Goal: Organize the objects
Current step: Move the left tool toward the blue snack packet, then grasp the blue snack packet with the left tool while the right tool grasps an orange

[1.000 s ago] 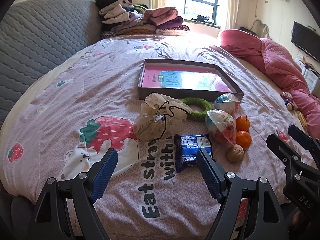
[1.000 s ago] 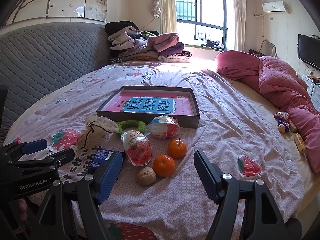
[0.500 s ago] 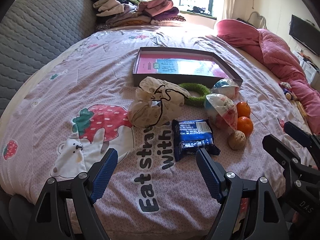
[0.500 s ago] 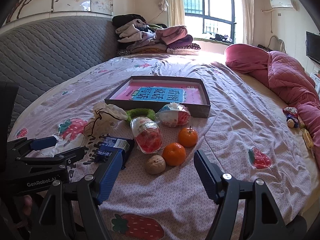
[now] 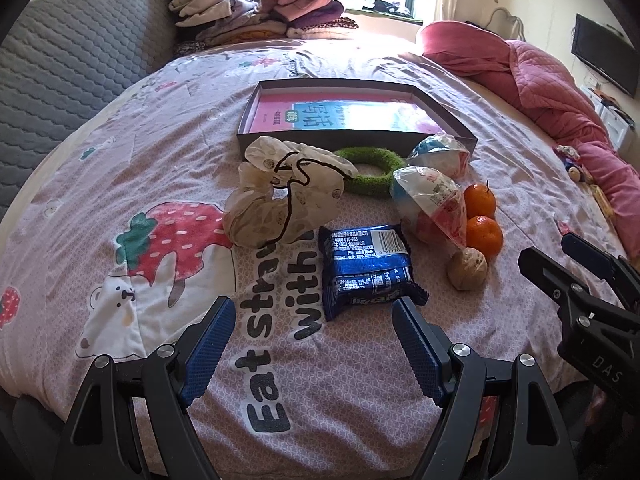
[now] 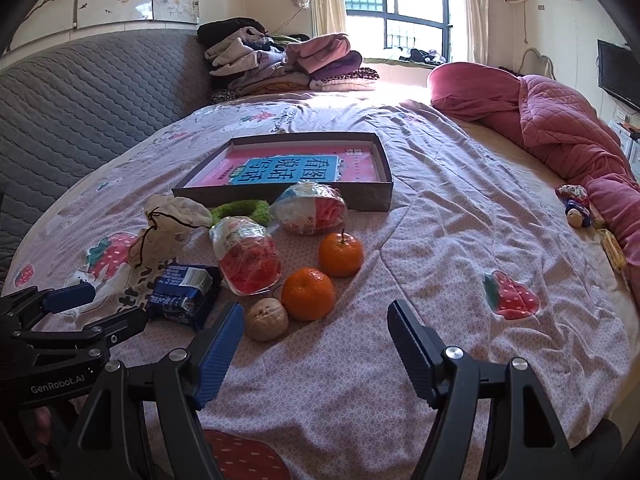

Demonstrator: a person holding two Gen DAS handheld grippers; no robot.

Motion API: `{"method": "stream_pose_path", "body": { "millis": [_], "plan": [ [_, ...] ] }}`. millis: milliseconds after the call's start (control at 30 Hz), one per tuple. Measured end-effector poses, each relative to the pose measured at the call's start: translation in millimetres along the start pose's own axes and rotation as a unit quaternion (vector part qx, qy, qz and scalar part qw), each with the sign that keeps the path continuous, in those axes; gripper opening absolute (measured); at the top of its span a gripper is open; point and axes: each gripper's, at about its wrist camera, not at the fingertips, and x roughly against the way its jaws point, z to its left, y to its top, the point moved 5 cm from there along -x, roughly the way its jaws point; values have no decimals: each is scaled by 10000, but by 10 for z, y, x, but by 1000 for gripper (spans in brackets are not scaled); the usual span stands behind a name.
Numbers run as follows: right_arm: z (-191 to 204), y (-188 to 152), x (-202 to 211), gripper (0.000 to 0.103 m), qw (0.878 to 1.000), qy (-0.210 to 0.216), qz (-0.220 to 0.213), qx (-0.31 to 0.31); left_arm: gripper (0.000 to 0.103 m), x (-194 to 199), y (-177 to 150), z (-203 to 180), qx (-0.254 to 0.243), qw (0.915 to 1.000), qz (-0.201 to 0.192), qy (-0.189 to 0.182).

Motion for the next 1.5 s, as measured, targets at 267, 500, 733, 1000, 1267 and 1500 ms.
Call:
{"method": "stream_pose_path", "body": {
  "millis": [267, 500, 733, 1000, 1267, 1500],
  "plan": [
    [-213, 189, -303, 73, 9993, -332, 126, 69, 81, -175, 91, -143, -62, 9999, 85, -25],
    [-281, 267, -555, 73, 9991, -243, 346, -58, 81, -306, 157, -217, -33, 9998, 148, -107],
    [-281, 353, -734, 72, 9984, -158, 523, -115, 81, -323, 214, -246, 97, 9996, 126, -252],
    [-267, 369, -863, 68, 9975, -104, 691, -120, 81, -449, 224, -269, 178, 9990, 325, -257],
    [-240, 371, -985, 67, 9965, -127, 824, -4, 82, -634, 235, -284, 537, 9963, 626, -223],
    [-146, 358, -1038, 45, 9959, -72, 882, 168, 69, -714, 236, -271, 555, 9966, 597, -116]
  ]
}}
